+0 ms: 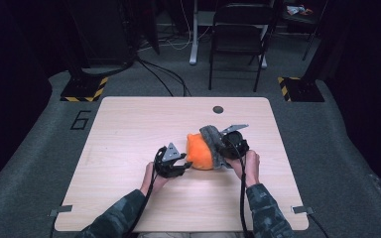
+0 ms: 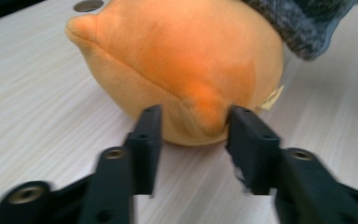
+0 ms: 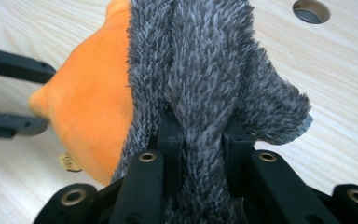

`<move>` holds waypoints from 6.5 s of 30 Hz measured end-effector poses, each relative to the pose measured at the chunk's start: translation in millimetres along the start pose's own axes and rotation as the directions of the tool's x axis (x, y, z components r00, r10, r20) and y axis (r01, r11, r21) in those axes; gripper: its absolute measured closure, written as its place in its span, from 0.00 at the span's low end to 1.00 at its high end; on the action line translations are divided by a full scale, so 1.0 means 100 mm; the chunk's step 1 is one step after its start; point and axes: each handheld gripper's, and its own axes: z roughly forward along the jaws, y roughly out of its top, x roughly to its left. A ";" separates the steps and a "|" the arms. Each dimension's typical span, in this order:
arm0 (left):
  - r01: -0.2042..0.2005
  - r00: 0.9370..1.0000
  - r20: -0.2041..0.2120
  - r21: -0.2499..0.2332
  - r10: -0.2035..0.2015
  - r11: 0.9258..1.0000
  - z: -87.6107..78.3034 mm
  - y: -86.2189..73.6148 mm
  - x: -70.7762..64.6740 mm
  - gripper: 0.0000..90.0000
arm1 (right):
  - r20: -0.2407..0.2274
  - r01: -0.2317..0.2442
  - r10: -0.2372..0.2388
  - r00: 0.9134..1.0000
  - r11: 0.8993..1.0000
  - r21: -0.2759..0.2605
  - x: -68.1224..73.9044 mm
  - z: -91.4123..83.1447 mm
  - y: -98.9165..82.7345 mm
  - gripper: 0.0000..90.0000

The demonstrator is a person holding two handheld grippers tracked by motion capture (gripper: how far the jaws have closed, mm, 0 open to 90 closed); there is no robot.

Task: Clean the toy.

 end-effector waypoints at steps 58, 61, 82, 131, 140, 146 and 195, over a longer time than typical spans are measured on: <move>0.108 0.992 0.072 -0.005 -0.107 0.994 0.03 0.13 -0.02 0.82 | 0.020 0.104 -0.104 0.994 0.994 0.032 0.24 -0.05 0.10 0.82; 0.105 0.992 0.074 -0.003 -0.104 0.994 0.04 0.12 -0.01 0.82 | 0.015 0.077 -0.078 0.997 0.996 0.044 0.17 -0.03 0.08 0.82; 0.080 0.993 0.088 -0.013 -0.079 0.997 0.04 0.11 0.00 0.80 | 0.062 -0.061 0.051 0.997 0.984 0.165 -0.33 0.19 -0.22 0.82; 0.054 0.995 0.090 -0.003 -0.053 0.999 0.05 0.10 -0.03 0.79 | 0.028 0.167 -0.168 0.985 0.985 0.032 0.35 -0.08 0.17 0.82; 0.072 0.993 0.096 -0.013 -0.070 0.997 0.06 0.09 -0.01 0.79 | 0.047 0.077 -0.080 0.996 0.995 0.066 0.08 -0.03 0.06 0.82; 0.064 0.994 0.092 -0.014 -0.063 0.998 0.06 0.10 -0.02 0.79 | 0.080 0.039 -0.047 0.996 0.994 0.099 -0.08 0.02 -0.02 0.82; -0.017 1.000 0.005 -0.047 0.018 0.999 0.03 0.08 -0.04 0.55 | 0.064 0.077 -0.081 0.995 0.995 0.056 0.08 -0.01 0.05 0.82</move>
